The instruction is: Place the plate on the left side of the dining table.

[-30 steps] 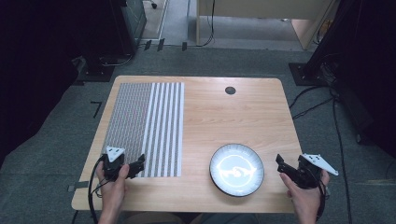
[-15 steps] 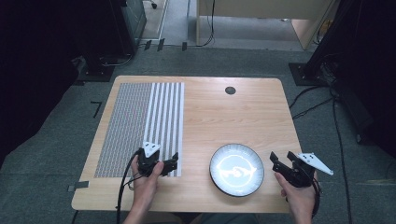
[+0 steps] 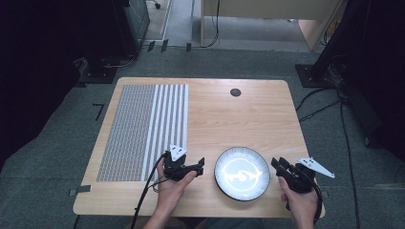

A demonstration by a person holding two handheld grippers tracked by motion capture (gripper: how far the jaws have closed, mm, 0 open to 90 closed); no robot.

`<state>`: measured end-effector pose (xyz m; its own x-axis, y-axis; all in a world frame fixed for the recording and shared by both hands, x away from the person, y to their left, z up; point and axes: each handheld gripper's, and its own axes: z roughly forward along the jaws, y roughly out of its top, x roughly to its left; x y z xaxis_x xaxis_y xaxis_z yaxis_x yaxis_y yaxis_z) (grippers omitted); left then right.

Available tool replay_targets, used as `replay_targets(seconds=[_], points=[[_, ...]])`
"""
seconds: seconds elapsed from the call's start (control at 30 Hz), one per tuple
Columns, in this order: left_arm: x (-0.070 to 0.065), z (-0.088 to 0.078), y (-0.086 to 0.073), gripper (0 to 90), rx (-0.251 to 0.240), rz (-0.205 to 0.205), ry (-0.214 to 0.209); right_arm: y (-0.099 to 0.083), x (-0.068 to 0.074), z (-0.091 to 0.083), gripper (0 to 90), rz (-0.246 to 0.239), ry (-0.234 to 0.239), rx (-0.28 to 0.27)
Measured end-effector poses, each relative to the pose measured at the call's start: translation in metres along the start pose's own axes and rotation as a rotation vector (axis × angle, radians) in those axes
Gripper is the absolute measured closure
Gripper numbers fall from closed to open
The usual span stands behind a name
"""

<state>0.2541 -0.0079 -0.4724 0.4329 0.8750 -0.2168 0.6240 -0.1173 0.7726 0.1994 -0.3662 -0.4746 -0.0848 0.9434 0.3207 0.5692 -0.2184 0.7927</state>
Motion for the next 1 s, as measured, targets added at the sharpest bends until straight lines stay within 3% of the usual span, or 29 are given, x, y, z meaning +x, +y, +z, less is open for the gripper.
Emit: replay_targets(seconds=[0.07, 0.17, 0.23, 0.37, 0.47, 0.6, 0.63, 0.7, 0.73, 0.9, 1.0], points=[[-0.006, 0.003, -0.001, 15.3, 0.001, -0.001, -0.018, 0.000, 0.001, 0.000, 74.7, 0.017, 0.032, 0.019], [-0.014, 0.005, -0.002, 15.9, -0.006, -0.008, -0.053, -0.002, 0.004, 0.002, 74.5, -0.002, 0.055, 0.042], [-0.020, 0.004, -0.002, 21.1, -0.021, -0.002, -0.065, -0.003, 0.006, 0.005, 74.0, -0.003, 0.067, 0.060], [-0.028, 0.006, -0.003, 29.7, -0.027, -0.007, -0.087, -0.007, 0.010, 0.013, 77.9, -0.021, 0.046, 0.115], [-0.036, 0.011, -0.008, 33.8, 0.011, 0.025, -0.087, -0.009, 0.011, 0.017, 78.8, -0.018, 0.051, 0.142], [-0.040, 0.013, -0.010, 43.8, 0.024, 0.033, -0.095, -0.010, 0.011, 0.019, 80.2, -0.006, 0.033, 0.150], [-0.041, 0.013, -0.011, 53.0, 0.026, 0.036, -0.092, -0.012, 0.011, 0.020, 80.9, -0.011, 0.041, 0.154], [-0.044, 0.014, -0.012, 57.7, 0.035, 0.040, -0.092, -0.012, 0.012, 0.020, 81.6, -0.008, 0.040, 0.152], [-0.046, 0.015, -0.012, 65.3, 0.038, 0.050, -0.099, -0.012, 0.011, 0.020, 82.0, 0.003, 0.043, 0.150], [-0.054, 0.019, -0.015, 71.9, 0.063, 0.094, -0.120, -0.014, 0.008, 0.020, 82.3, 0.034, 0.059, 0.138], [-0.058, 0.021, -0.017, 73.1, 0.068, 0.104, -0.100, -0.014, 0.008, 0.020, 82.2, 0.040, 0.055, 0.139]])
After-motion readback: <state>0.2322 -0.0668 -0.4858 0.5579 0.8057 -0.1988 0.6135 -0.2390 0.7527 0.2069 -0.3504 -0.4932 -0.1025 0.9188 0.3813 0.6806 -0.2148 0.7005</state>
